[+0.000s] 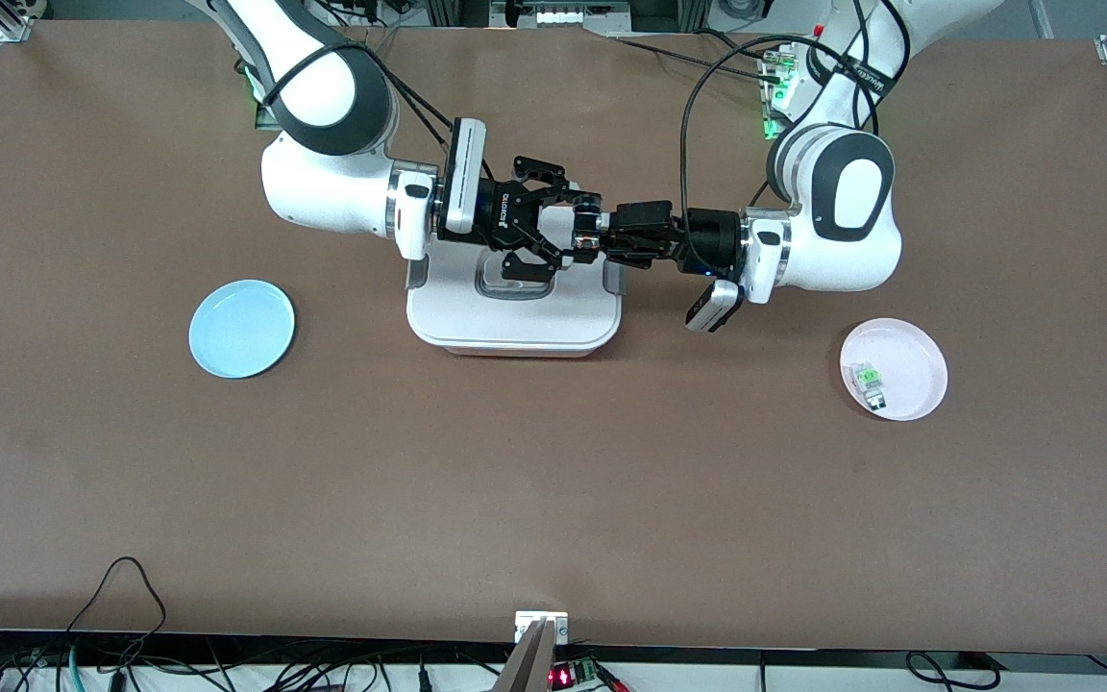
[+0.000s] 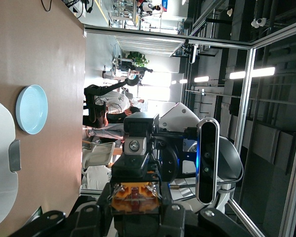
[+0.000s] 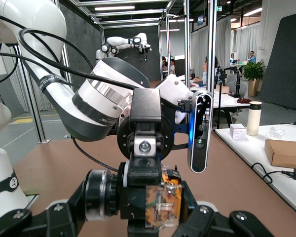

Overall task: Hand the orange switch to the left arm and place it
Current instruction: 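Grasp the switch with the left gripper while the right gripper opens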

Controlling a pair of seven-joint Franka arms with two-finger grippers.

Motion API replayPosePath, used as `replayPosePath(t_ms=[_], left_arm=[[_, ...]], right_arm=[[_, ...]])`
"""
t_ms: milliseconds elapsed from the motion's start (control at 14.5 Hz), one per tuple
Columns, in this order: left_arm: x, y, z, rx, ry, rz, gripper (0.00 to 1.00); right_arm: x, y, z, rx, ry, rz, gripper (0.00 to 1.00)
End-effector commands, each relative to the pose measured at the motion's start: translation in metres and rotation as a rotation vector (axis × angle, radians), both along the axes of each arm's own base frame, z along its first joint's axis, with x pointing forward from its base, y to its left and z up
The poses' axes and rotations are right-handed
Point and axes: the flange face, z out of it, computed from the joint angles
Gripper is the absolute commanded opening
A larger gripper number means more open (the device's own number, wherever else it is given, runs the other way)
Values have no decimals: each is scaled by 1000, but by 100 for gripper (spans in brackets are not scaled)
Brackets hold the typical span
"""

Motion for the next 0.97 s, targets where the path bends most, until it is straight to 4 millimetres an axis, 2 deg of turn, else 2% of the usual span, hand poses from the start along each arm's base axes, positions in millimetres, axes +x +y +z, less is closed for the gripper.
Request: replayPosePath(t_ms=[0,69,138,208,415,623,899], left_arm=[[-6,7,9,1,-8,20,0],[-5,8,9,0,-4,22,0],[-4,7,10,-2,-4,21,0],[-4,7,10,0,-6,21,0],[0,17,12,-6,-8,34,0],[7,32,17,-2,-30,25,0],[31,77,32,250,-225,-116,0]], right_arm=[[1,6,1,13,-15,-16,26],[0,7,2,15,-5,-15,34],[1,6,2,18,7,-21,53],[1,6,2,22,20,-21,100],[5,1,8,26,43,-36,100],[21,-21,8,20,27,-66,100],[38,-51,6,15,27,-100,100]])
